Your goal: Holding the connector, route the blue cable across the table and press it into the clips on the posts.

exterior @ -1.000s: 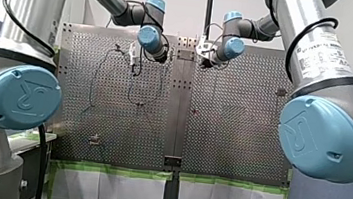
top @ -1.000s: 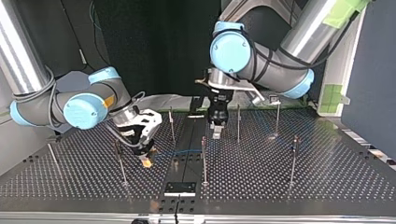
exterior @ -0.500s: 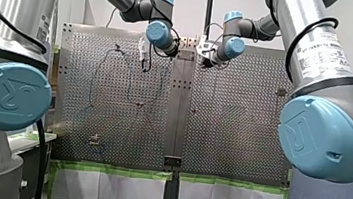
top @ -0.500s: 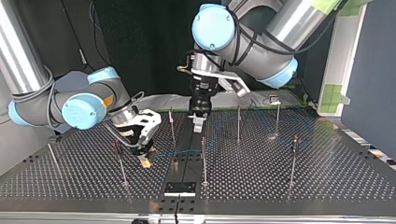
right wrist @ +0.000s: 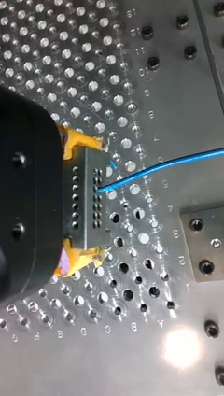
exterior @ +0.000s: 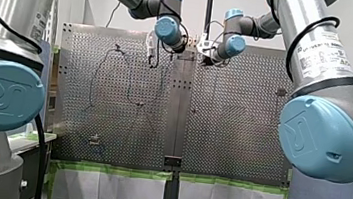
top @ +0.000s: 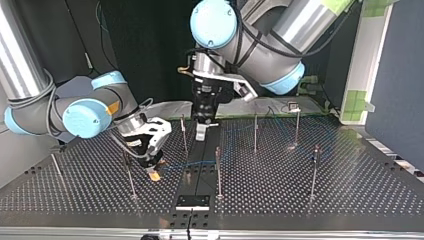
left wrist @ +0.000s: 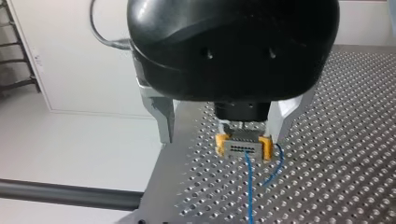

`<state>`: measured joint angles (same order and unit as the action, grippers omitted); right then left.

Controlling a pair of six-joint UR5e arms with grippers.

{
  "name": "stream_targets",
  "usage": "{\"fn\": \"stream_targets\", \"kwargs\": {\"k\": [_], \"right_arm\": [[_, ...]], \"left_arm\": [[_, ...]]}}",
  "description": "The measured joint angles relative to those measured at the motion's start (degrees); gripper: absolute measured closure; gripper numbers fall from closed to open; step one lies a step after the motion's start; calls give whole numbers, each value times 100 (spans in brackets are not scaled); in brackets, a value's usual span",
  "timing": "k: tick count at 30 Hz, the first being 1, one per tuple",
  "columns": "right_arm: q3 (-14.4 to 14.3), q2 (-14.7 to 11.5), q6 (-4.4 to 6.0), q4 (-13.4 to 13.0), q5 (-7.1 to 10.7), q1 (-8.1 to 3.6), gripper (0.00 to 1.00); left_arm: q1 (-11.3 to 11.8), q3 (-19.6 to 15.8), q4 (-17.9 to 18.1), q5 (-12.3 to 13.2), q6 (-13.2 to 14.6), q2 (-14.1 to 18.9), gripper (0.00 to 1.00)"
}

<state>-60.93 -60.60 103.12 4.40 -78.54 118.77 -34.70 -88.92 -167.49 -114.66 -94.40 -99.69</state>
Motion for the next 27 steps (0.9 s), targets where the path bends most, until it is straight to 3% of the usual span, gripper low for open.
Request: {"fn": "stream_targets", "kwargs": {"k": [15,27], "right_arm": [[0,-18,0,45,10,-9,100],[-1,-23,0,52,11,-20,100]], "left_arm": [[67,733,-446,-29,31,-731,0],[175,1377,-368,-33,25,-1138,0]]}}
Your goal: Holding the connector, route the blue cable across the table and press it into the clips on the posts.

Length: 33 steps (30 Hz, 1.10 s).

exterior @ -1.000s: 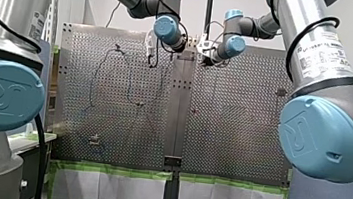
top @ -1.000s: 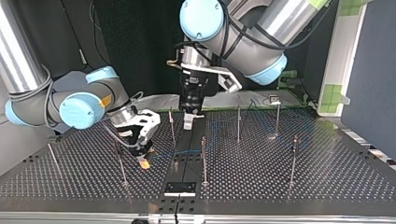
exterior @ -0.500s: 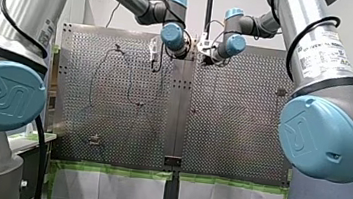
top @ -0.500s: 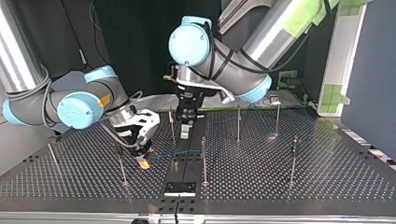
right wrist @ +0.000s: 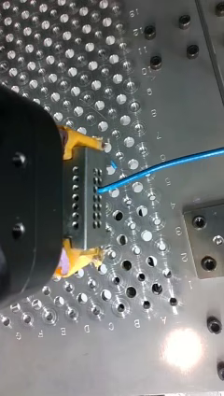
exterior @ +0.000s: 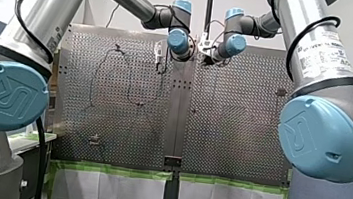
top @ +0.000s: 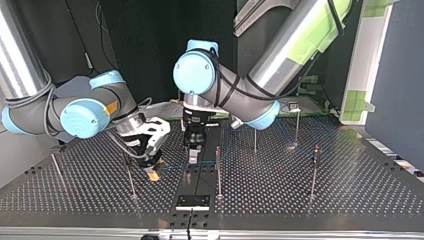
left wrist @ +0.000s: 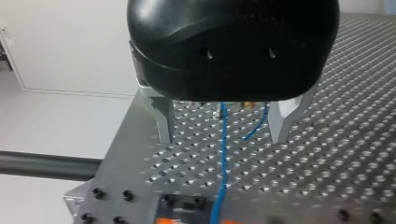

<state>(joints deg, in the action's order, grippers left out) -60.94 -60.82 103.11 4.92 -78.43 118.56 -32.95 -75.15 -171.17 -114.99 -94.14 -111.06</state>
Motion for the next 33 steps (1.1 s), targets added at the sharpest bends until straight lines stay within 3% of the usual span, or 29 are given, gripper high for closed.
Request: {"fn": "stream_targets", "kwargs": {"k": [9,21,26,33], "right_arm": [[1,-3,0,5,5,-2,100],[0,-12,2,2,-3,25,100],[-2,-12,4,1,-4,40,100],[-4,-12,2,15,4,54,100]], "left_arm": [[114,339,-152,44,2,-175,0],[385,476,-271,235,2,-218,0],[348,609,-417,305,7,-369,0],[299,852,-454,197,-18,-502,0]]}}
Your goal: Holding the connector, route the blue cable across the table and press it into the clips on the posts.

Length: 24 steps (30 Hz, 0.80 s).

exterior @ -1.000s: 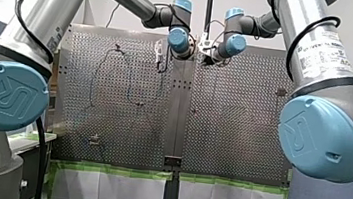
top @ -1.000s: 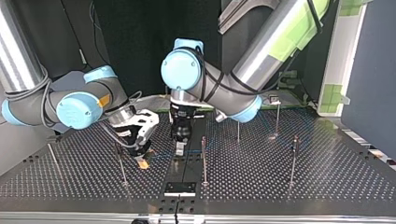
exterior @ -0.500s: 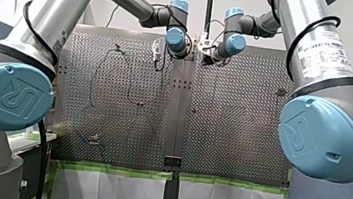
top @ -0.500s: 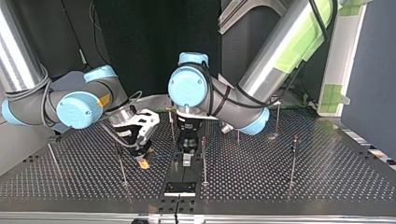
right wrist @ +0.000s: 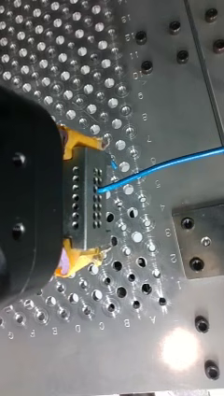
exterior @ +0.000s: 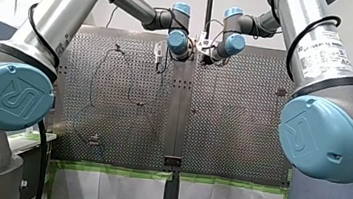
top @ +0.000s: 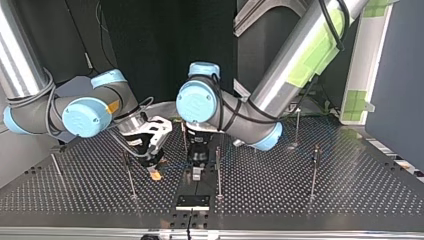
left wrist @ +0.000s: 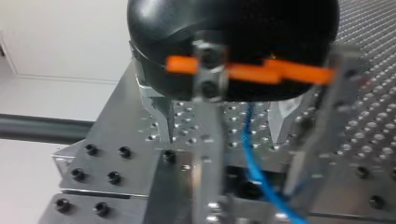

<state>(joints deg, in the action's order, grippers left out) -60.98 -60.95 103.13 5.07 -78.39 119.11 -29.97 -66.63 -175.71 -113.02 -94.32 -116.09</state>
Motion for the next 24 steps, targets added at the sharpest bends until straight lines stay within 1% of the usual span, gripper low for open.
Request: {"fn": "stream_targets", "kwargs": {"k": [4,7,12,17,24], "right_arm": [[0,0,5,2,1,11,100],[1,0,7,3,1,14,100],[3,-5,18,9,1,20,100],[5,-8,13,23,2,15,100],[5,-18,7,38,8,7,100]], "left_arm": [[4,92,14,-10,-40,-7,0],[-11,123,10,41,-81,-24,0],[-78,282,-160,104,-109,-235,0],[-97,402,-178,20,-117,-411,0],[-92,490,-139,-131,-125,-444,0]]}}
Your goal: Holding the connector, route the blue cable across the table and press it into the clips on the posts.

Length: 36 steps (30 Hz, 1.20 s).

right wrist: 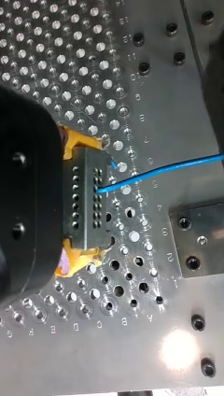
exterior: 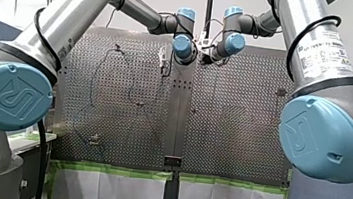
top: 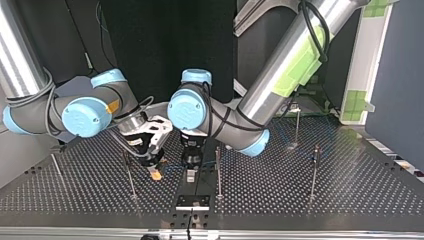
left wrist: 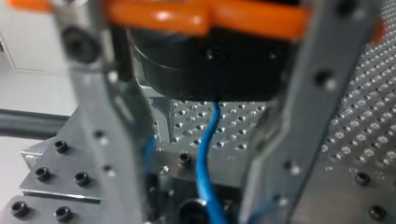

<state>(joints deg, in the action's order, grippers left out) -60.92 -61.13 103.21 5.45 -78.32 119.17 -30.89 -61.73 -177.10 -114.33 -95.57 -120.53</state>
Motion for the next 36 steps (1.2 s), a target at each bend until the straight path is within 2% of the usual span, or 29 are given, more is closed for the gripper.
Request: {"fn": "stream_targets", "kwargs": {"k": [7,8,9,10,11,12,14,15,17,18,20,26,29,33,36], "right_arm": [[-1,-9,-8,51,5,-29,100],[-1,-9,-8,55,7,-32,100],[-2,-9,-7,59,8,-35,100],[-2,-11,-8,64,9,-38,100],[-1,-12,-8,68,9,-40,100],[-1,-12,-8,72,10,-41,100],[-1,-13,-8,91,11,-42,100],[-2,-14,-8,100,11,-43,100],[-2,-14,-9,113,11,-43,100],[-3,-15,-9,116,11,-43,100],[-7,-15,-9,122,11,-44,100],[-15,-14,-8,136,11,-40,100],[-27,-13,-8,145,11,-28,100],[-80,-12,-13,155,11,-17,100],[-148,-14,-37,161,11,-12,100]], "left_arm": [[-70,4,14,-100,-9,0,0],[-81,4,14,-118,-8,0,7],[-93,5,12,-140,-7,0,7],[-101,4,10,-158,-5,0,36],[-110,2,7,-182,-3,-1,47],[-123,1,4,-225,-4,0,47],[-143,-4,2,-308,-5,0,72],[-155,-10,4,-373,-9,0,72],[-169,-18,9,-474,-25,0,91],[-176,-21,12,-532,-45,0,91],[-187,-25,14,-586,-89,0,100],[-236,-30,23,-668,-208,0,100],[-261,-79,20,-791,-259,2,100],[-297,-272,88,-1024,-282,17,100],[-315,-447,220,-1098,-285,23,100]]}}
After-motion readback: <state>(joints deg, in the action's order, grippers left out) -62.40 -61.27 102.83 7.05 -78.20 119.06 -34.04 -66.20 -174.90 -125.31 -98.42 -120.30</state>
